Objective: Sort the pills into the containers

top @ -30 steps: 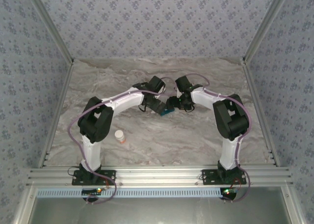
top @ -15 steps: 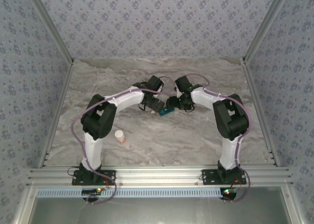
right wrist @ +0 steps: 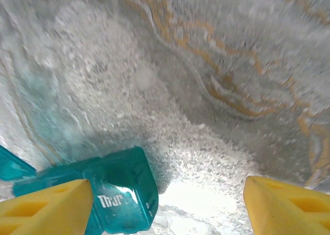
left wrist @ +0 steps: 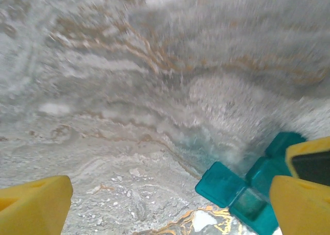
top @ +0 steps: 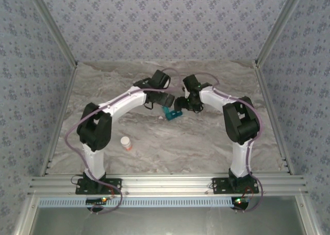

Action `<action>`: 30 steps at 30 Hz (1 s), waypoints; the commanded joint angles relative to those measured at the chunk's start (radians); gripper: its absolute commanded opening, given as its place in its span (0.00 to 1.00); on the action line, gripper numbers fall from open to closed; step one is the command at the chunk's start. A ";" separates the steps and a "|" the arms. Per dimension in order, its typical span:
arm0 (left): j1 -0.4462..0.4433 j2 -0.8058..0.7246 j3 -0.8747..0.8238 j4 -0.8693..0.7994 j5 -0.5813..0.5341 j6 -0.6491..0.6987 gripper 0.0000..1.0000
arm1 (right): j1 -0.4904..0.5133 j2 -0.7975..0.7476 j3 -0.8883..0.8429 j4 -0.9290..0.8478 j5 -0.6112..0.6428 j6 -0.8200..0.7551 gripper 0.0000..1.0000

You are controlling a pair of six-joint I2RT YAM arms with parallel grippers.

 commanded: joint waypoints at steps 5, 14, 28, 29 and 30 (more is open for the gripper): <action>0.097 -0.231 -0.104 0.045 -0.052 -0.157 0.98 | 0.032 -0.068 0.137 -0.113 0.046 -0.027 0.79; 0.416 -0.521 -0.435 0.150 0.116 -0.314 0.98 | 0.280 -0.086 0.231 -0.189 0.041 -0.051 0.79; 0.799 -0.654 -0.624 0.198 0.395 -0.372 0.98 | 0.663 0.223 0.647 -0.418 0.076 -0.100 0.79; 0.810 -0.654 -0.630 0.198 0.401 -0.374 0.98 | 0.678 0.246 0.671 -0.430 0.083 -0.100 0.79; 0.819 -0.655 -0.634 0.201 0.409 -0.375 0.98 | 0.695 0.270 0.696 -0.442 0.086 -0.099 0.79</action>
